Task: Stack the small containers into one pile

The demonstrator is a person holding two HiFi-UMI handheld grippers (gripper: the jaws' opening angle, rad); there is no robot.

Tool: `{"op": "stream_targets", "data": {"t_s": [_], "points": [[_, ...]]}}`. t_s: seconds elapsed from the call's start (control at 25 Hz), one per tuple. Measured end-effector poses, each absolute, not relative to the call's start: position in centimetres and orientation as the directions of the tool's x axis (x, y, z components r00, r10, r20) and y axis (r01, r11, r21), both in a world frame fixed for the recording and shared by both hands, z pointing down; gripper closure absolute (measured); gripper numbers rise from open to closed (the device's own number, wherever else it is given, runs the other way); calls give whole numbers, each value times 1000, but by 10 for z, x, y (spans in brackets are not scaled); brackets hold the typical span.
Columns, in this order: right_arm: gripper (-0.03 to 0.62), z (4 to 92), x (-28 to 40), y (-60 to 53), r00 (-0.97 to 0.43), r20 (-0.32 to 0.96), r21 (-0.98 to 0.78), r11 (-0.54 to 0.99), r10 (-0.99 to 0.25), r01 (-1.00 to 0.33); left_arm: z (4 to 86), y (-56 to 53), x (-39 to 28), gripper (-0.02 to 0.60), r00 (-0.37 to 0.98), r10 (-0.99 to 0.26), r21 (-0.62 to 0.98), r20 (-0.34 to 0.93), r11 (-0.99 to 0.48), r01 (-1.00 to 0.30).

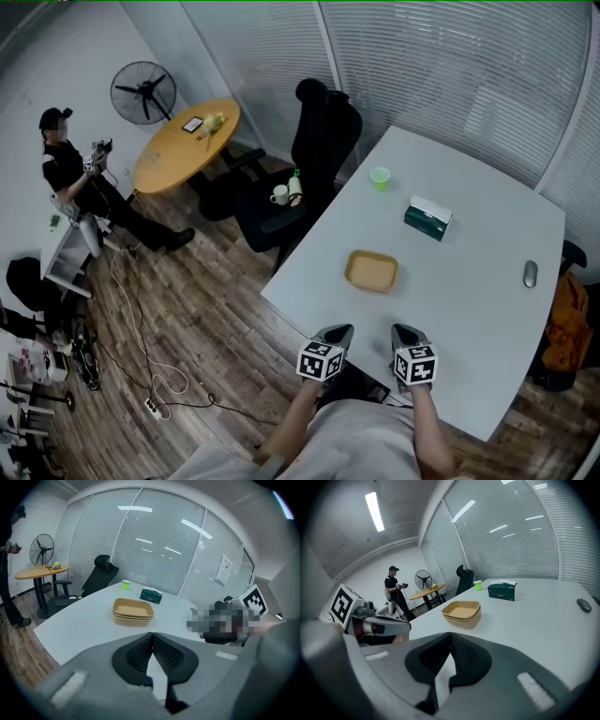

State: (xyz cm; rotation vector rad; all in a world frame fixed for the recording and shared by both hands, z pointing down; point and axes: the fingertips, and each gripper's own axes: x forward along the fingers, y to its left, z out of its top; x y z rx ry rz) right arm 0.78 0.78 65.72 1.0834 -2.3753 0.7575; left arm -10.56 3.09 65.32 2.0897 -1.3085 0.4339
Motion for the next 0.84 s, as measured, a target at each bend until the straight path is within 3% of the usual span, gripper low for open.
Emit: {"op": "stream_targets", "data": {"t_s": [0.84], "points": [[592,655,20,10,-618,550,-312,547,-562,-776,634,27,-120,580,437,-732,333,522,-296,-895]]}}
